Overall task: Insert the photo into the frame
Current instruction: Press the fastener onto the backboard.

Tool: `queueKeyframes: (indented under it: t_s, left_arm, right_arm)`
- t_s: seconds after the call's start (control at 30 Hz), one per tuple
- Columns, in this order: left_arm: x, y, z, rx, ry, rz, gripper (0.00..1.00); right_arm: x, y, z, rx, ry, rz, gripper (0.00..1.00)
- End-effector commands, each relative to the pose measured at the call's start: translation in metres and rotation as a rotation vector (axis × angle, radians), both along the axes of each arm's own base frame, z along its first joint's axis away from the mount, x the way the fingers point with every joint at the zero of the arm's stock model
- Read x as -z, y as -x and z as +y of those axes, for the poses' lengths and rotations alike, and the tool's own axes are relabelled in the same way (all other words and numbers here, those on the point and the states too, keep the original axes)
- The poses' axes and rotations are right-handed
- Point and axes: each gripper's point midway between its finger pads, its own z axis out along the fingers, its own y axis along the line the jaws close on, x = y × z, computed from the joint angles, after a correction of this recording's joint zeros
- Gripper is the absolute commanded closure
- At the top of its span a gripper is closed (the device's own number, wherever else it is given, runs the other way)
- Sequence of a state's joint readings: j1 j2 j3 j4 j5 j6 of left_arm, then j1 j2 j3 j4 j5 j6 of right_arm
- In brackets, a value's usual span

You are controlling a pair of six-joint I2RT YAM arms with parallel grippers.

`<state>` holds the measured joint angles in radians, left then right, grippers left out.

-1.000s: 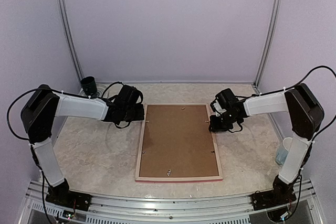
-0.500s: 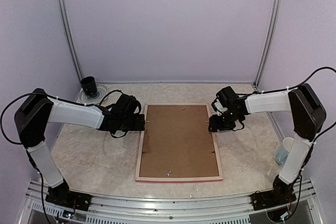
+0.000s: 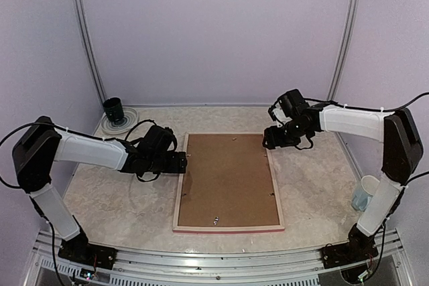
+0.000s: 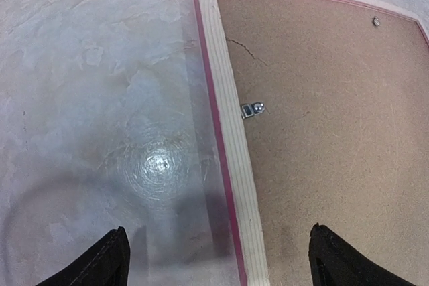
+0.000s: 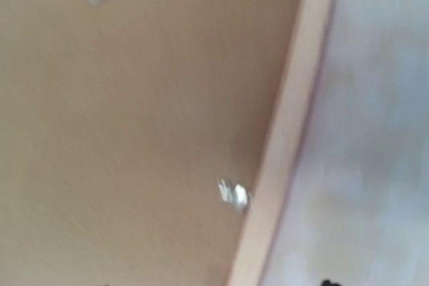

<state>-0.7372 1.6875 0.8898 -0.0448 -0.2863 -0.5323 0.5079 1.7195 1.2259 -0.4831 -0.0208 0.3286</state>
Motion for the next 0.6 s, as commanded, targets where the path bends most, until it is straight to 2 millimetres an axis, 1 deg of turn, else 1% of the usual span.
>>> queueKeyframes:
  t_s: [0.0, 0.03, 0.07, 0.2, 0.33, 0.4, 0.5, 0.57]
  left_arm:
    - [-0.011, -0.017, -0.004, 0.020, 0.058, -0.015, 0.09]
    - [-0.014, -0.022, -0.006, 0.023, 0.078, -0.025, 0.09]
    - [-0.011, -0.025, -0.005, 0.024, 0.082, -0.024, 0.09]
    - [-0.001, -0.032, -0.003, 0.033, 0.083, -0.010, 0.13]
    - [0.012, -0.034, -0.012, 0.084, 0.089, 0.007, 0.16]
    - [0.019, -0.036, -0.014, 0.097, 0.081, 0.015, 0.18]
    - [0.026, -0.039, -0.016, 0.107, 0.084, 0.024, 0.24]
    - [0.030, -0.040, -0.015, 0.106, 0.099, 0.028, 0.30]
  right_arm:
    - [-0.027, -0.028, 0.014, -0.035, 0.022, -0.089, 0.33]
    - [-0.033, -0.035, 0.018, -0.049, 0.024, -0.106, 0.33]
    - [-0.038, -0.041, 0.021, -0.056, 0.027, -0.124, 0.33]
    - [-0.041, -0.068, 0.033, -0.086, 0.067, -0.154, 0.33]
    - [-0.035, -0.093, 0.047, -0.121, 0.110, -0.180, 0.32]
    - [-0.030, -0.101, 0.054, -0.152, 0.146, -0.203, 0.29]
    - [-0.023, -0.114, 0.064, -0.185, 0.181, -0.243, 0.27]
    - [-0.019, -0.121, 0.067, -0.191, 0.199, -0.262, 0.27]
